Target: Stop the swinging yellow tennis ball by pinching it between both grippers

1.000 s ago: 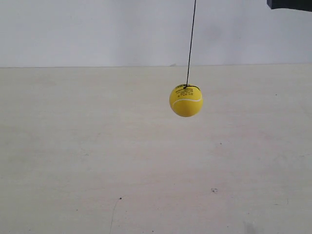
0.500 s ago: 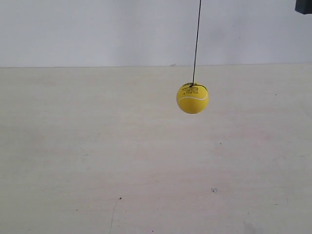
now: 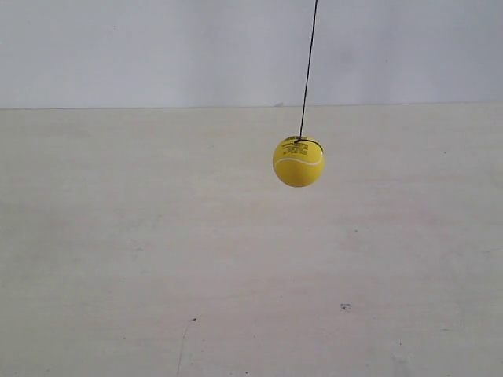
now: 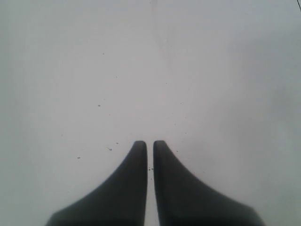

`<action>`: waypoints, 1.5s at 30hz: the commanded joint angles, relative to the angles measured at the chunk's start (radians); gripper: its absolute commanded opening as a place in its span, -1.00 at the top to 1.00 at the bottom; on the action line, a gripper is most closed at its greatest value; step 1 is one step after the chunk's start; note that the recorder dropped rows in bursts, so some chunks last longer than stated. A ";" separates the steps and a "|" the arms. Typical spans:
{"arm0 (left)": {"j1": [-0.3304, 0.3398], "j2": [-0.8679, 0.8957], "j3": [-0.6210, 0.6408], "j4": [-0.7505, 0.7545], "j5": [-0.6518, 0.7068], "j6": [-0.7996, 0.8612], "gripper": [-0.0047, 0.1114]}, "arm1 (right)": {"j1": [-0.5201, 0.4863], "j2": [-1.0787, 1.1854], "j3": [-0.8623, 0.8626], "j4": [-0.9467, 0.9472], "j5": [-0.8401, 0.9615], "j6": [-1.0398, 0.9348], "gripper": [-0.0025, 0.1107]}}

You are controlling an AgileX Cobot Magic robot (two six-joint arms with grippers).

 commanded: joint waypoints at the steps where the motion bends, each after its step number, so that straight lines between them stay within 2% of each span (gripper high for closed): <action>1: -0.004 -0.002 0.007 -0.010 0.007 -0.013 0.84 | -0.009 -0.105 0.078 -0.006 -0.009 0.011 0.96; 15: -0.004 -0.002 0.007 -0.010 0.007 -0.013 0.84 | -0.009 -0.424 0.379 0.000 -0.097 0.075 0.96; 23: -0.004 -0.002 0.007 -0.010 0.007 -0.013 0.84 | -0.009 -0.492 0.531 -0.002 -0.123 0.087 0.96; 34: -0.004 -0.002 0.007 -0.010 0.007 -0.013 0.84 | -0.009 -0.492 0.560 -0.002 -0.079 0.073 0.96; 45: -0.004 -0.002 0.007 -0.010 0.009 -0.013 0.84 | -0.029 -0.661 0.561 -0.002 -0.059 0.069 0.96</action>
